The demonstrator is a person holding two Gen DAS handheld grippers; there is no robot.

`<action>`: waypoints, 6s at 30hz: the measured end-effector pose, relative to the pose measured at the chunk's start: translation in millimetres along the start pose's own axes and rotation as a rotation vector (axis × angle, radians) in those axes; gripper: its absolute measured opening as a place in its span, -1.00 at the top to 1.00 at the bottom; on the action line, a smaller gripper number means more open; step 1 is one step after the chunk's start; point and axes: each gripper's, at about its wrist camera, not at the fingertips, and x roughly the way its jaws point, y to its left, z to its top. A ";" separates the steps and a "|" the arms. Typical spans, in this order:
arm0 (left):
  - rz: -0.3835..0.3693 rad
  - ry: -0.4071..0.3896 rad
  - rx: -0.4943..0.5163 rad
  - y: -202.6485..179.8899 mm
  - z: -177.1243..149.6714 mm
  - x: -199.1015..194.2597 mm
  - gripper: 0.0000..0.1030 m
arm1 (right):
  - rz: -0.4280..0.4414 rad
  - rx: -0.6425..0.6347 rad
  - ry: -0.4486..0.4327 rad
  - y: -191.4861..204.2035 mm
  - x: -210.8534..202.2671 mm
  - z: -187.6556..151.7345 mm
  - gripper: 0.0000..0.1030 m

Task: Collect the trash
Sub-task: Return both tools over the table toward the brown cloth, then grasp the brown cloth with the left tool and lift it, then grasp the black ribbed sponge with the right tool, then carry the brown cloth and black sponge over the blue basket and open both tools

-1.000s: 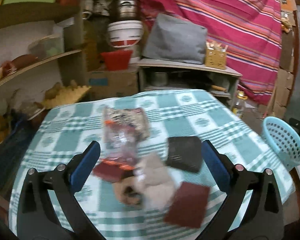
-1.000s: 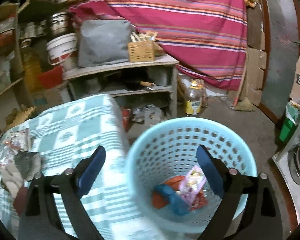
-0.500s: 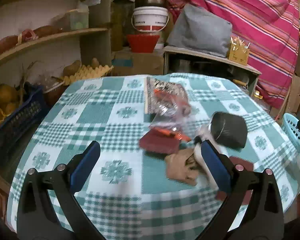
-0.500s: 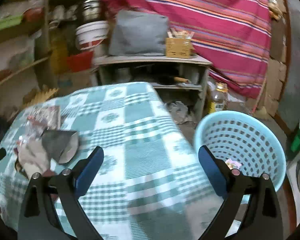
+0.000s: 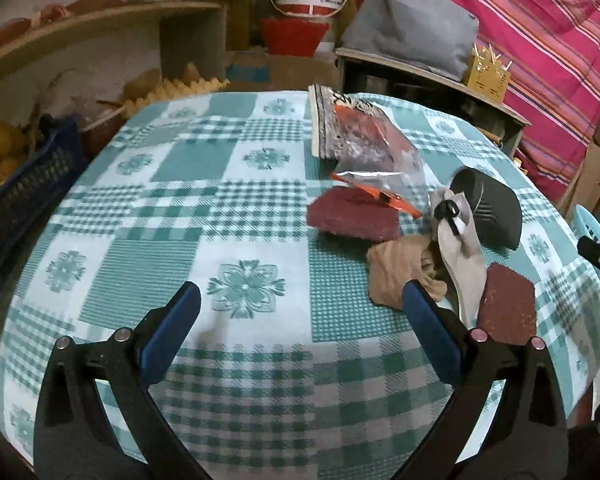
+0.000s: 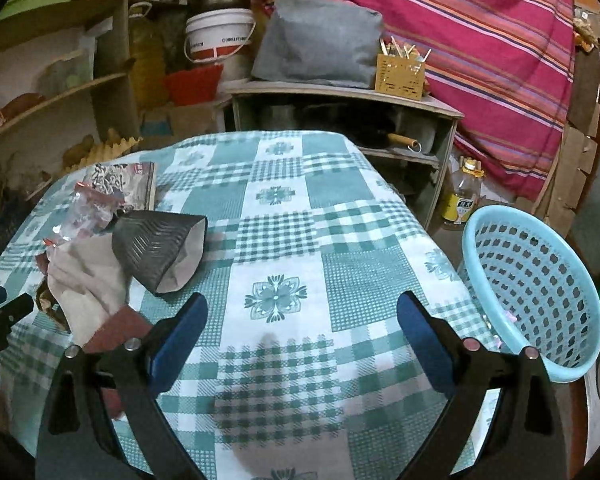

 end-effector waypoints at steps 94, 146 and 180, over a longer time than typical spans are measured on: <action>0.075 -0.069 -0.022 56.9 37.4 -13.4 0.01 | 0.036 -0.049 0.116 116.4 72.4 40.6 -0.56; -0.310 -0.138 0.320 -357.9 61.6 0.7 0.01 | -0.278 0.190 -0.095 -283.7 -39.7 32.2 -0.56; -0.326 -0.183 0.360 -398.9 60.7 5.9 -0.71 | -0.228 0.270 -0.049 -303.4 -16.9 26.7 -0.56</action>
